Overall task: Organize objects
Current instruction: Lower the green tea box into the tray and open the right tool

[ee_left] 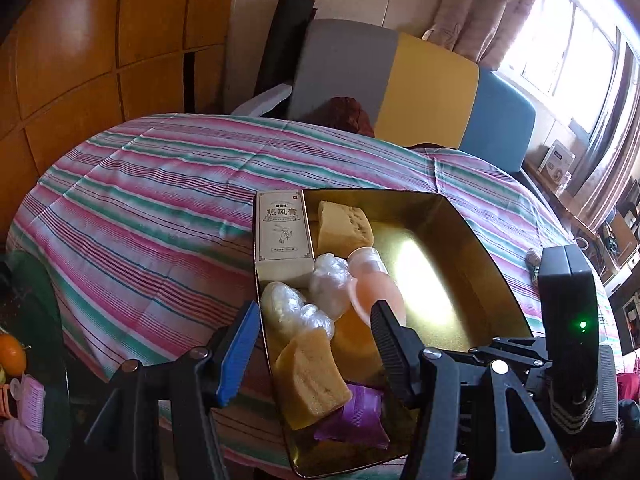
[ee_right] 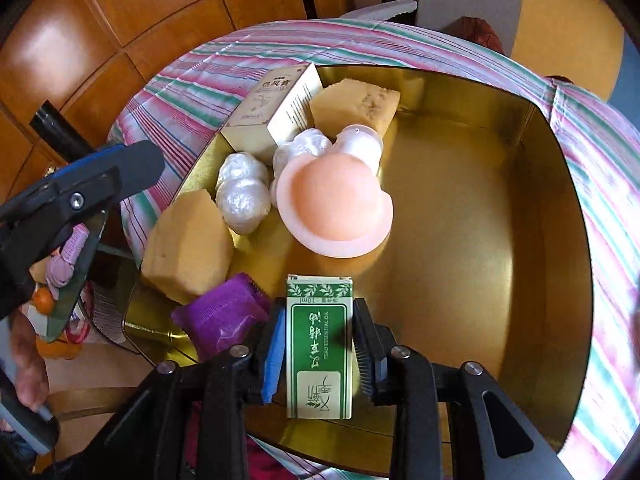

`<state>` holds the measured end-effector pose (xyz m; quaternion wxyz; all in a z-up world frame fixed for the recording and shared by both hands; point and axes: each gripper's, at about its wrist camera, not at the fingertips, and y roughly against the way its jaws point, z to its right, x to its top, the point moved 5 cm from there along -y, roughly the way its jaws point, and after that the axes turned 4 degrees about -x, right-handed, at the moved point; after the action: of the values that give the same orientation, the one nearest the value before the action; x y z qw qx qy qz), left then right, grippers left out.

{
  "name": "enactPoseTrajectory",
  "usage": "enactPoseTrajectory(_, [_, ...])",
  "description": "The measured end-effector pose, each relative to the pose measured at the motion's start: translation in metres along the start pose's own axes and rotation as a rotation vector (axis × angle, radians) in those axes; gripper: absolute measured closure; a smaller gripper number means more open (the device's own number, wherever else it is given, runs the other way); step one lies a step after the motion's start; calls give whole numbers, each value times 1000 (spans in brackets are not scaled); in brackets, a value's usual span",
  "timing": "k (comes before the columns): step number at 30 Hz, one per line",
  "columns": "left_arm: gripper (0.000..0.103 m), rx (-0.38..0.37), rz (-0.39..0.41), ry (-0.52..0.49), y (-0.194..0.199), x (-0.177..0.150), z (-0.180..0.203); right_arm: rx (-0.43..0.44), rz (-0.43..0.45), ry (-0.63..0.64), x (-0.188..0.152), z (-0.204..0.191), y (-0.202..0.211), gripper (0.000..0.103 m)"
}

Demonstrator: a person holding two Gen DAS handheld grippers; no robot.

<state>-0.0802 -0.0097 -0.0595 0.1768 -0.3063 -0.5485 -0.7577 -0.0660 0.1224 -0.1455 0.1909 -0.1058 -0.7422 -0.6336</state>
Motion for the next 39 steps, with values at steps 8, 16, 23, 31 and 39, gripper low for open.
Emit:
enactPoseTrajectory(8, [45,19,18,-23,6,2,4,67,87,-39,2,6,21,37])
enactPoseTrajectory(16, [45,17,43,-64,14,6,15,25,229,-107,1,31,75,27])
enactPoseTrajectory(23, [45,-14,31,-86,14,9,28,-61,298,-185,-3,81,109,23])
enactPoseTrajectory(31, [45,-19,30,-144,17,14,49,-208,337,-296,-27,165,149,21])
enactPoseTrajectory(39, [45,-76,43,-222,20,30,87,-412,377,-456,-62,277,195,18])
